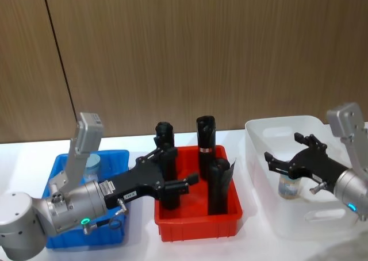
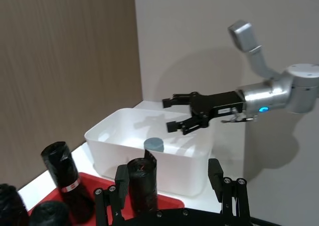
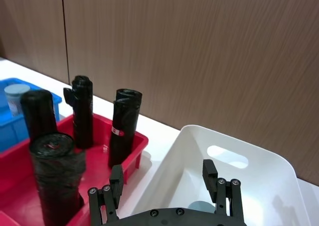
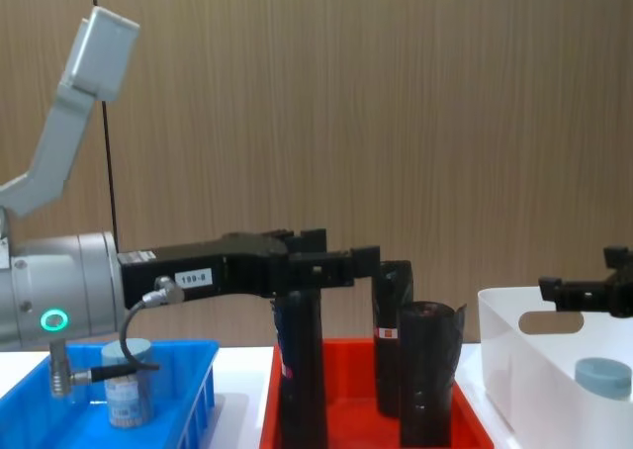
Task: Pick the cotton swabs from the blue box and place them into the white box.
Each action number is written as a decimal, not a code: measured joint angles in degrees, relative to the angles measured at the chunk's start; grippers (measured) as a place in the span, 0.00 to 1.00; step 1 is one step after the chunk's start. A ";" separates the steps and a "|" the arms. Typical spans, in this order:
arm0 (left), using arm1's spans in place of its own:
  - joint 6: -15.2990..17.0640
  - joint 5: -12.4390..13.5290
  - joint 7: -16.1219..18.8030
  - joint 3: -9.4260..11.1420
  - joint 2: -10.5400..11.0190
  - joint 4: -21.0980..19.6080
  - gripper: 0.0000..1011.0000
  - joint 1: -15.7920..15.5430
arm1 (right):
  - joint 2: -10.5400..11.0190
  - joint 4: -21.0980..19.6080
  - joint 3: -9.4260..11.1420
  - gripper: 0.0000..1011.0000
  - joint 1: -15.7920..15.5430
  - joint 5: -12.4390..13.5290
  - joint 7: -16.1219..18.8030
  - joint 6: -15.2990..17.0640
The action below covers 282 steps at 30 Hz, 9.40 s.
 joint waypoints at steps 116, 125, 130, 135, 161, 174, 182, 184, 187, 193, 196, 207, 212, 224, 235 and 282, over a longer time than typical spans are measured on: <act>-0.89 17.01 51.46 5.16 1.23 -21.90 0.99 12.73 | -3.57 -16.37 1.67 0.99 -13.38 6.32 -4.67 2.07; -0.89 17.01 51.45 5.16 1.23 -21.91 0.99 12.73 | -5.22 -12.56 0.60 0.99 -10.12 5.03 -1.15 4.10; -0.89 17.01 51.46 5.16 1.23 -21.90 0.99 12.73 | -6.23 -10.42 0.00 0.99 -8.50 4.10 -0.01 4.64; -0.89 17.01 51.45 5.16 1.23 -21.90 0.99 12.74 | -7.33 -8.19 -0.66 0.99 -6.83 3.04 0.93 5.11; -0.89 17.02 51.46 5.16 1.23 -21.91 0.99 12.73 | -11.46 1.99 -2.70 0.99 -0.34 -0.53 1.72 5.17; -0.89 17.02 51.46 5.16 1.23 -21.91 0.99 12.73 | -12.74 4.98 -3.56 0.99 1.36 -1.85 1.53 4.47; -0.89 17.02 51.46 5.16 1.23 -21.91 0.99 12.73 | -13.71 7.37 -4.04 0.99 2.78 -2.85 0.81 3.56; -0.89 17.02 51.46 5.16 1.23 -21.91 0.99 12.74 | -13.87 7.72 -4.13 0.99 3.01 -3.05 0.71 3.44; -0.89 17.02 51.46 5.16 1.23 -21.91 0.99 12.74 | -14.22 8.46 -4.29 0.98 3.48 -3.30 0.50 3.18; -0.89 17.02 51.46 5.16 1.23 -21.91 0.99 12.73 | -14.65 9.39 -4.53 0.86 4.08 -3.69 0.21 2.73; -0.89 17.02 51.46 5.16 1.23 -21.91 0.99 12.73 | -14.82 9.66 -4.62 0.78 4.27 -3.85 0.04 2.56; -0.89 17.02 51.46 5.16 1.23 -21.91 0.99 12.73 | -14.85 8.95 -4.65 0.56 4.36 -3.54 -0.43 2.32; -0.89 17.02 51.46 5.16 1.23 -21.91 0.99 12.74 | -14.57 7.30 -4.44 0.54 4.01 -3.07 -0.71 2.32; -0.89 17.02 51.46 5.16 1.23 -21.91 0.99 12.74 | -13.39 1.24 -3.48 0.54 3.17 -2.11 -1.26 1.97; -0.89 17.02 51.46 5.16 1.23 -21.91 0.99 12.74 | -11.86 -4.62 -1.62 0.54 3.39 -0.99 -2.34 1.44; -0.89 17.02 51.46 5.16 1.23 -21.91 0.99 12.74 | -9.60 10.32 3.58 0.71 11.54 -4.64 -7.87 -3.88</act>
